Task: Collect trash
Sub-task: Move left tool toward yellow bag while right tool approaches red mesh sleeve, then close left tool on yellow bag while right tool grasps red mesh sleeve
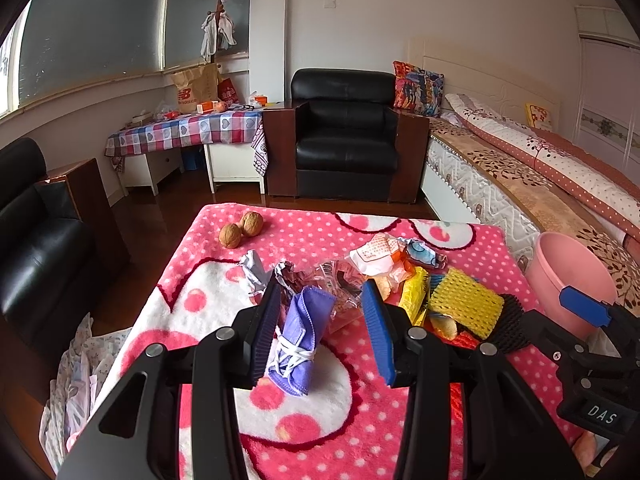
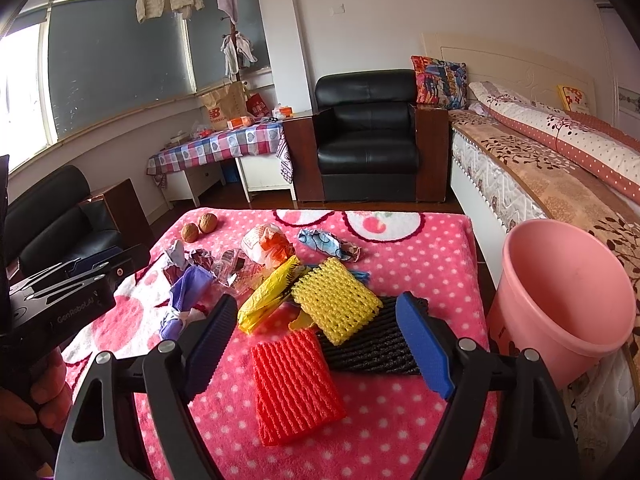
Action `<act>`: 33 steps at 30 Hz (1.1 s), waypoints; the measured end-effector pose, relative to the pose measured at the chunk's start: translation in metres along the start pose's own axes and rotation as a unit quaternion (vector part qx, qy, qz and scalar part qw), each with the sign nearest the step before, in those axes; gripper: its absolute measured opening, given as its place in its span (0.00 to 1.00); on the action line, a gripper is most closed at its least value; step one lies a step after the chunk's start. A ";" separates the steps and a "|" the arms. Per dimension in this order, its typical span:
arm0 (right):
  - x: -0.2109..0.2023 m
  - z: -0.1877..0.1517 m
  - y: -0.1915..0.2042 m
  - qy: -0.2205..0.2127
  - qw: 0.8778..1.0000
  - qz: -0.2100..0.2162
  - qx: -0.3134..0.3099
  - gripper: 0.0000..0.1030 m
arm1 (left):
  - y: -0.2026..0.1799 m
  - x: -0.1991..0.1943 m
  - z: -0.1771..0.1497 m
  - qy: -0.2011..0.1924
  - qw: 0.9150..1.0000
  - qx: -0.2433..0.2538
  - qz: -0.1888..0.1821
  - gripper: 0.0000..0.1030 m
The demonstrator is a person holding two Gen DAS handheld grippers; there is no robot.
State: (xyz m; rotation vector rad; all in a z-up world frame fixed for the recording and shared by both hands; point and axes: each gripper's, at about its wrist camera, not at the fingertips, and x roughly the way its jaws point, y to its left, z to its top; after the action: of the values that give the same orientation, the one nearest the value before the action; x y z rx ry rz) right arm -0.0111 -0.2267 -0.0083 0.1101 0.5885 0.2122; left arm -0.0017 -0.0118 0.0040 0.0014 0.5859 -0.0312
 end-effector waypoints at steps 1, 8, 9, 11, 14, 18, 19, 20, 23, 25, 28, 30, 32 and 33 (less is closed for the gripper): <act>0.000 0.000 0.000 0.001 1.000 0.001 0.000 0.77 | 0.000 0.000 0.000 0.000 1.000 0.001 -0.001 0.42; 0.001 -0.006 0.000 0.010 1.000 0.008 -0.003 0.74 | -0.002 0.000 -0.001 0.001 1.000 0.002 -0.004 0.42; 0.001 -0.006 0.000 0.011 1.000 0.009 -0.003 0.74 | -0.003 0.000 -0.002 0.002 1.000 0.001 -0.006 0.42; 0.002 -0.007 0.000 0.015 1.000 0.012 -0.003 0.74 | -0.002 0.000 -0.002 0.002 1.000 0.001 -0.013 0.42; 0.003 -0.011 -0.001 0.022 1.000 0.015 -0.003 0.74 | -0.001 0.001 -0.005 0.001 1.000 0.003 -0.028 0.42; 0.005 -0.017 -0.002 0.035 0.999 0.023 -0.002 0.73 | -0.003 0.004 -0.009 0.008 0.998 0.006 -0.061 0.42; 0.007 -0.019 -0.002 0.040 0.999 0.025 -0.003 0.72 | -0.004 0.005 -0.010 0.012 0.997 0.006 -0.071 0.42; 0.008 -0.020 -0.003 0.044 0.999 0.026 -0.003 0.72 | -0.005 0.007 -0.011 0.018 0.996 0.006 -0.082 0.42; 0.012 -0.026 -0.005 0.059 0.998 0.034 -0.002 0.68 | -0.011 0.014 -0.014 0.033 0.994 0.014 -0.105 0.42; 0.015 -0.029 -0.006 0.068 0.997 0.037 -0.001 0.68 | -0.016 0.022 -0.015 0.041 0.993 0.024 -0.112 0.42; 0.019 -0.034 -0.010 0.082 0.996 0.041 0.003 0.66 | -0.025 0.033 -0.015 0.052 0.991 0.039 -0.121 0.42; 0.023 -0.037 -0.013 0.093 0.995 0.044 0.008 0.65 | -0.032 0.044 -0.015 0.063 0.989 0.045 -0.127 0.42; 0.027 -0.038 -0.016 0.104 0.993 0.051 0.016 0.61 | -0.035 0.054 -0.015 0.074 0.988 0.048 -0.129 0.42; 0.029 -0.039 -0.017 0.110 0.992 0.054 0.019 0.60 | -0.038 0.059 -0.016 0.080 0.987 0.049 -0.131 0.42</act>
State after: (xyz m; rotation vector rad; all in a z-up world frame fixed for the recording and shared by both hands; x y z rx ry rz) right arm -0.0064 -0.2350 -0.0589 0.1577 0.8068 0.3207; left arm 0.0377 -0.0509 -0.0415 0.0236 0.7420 -0.3176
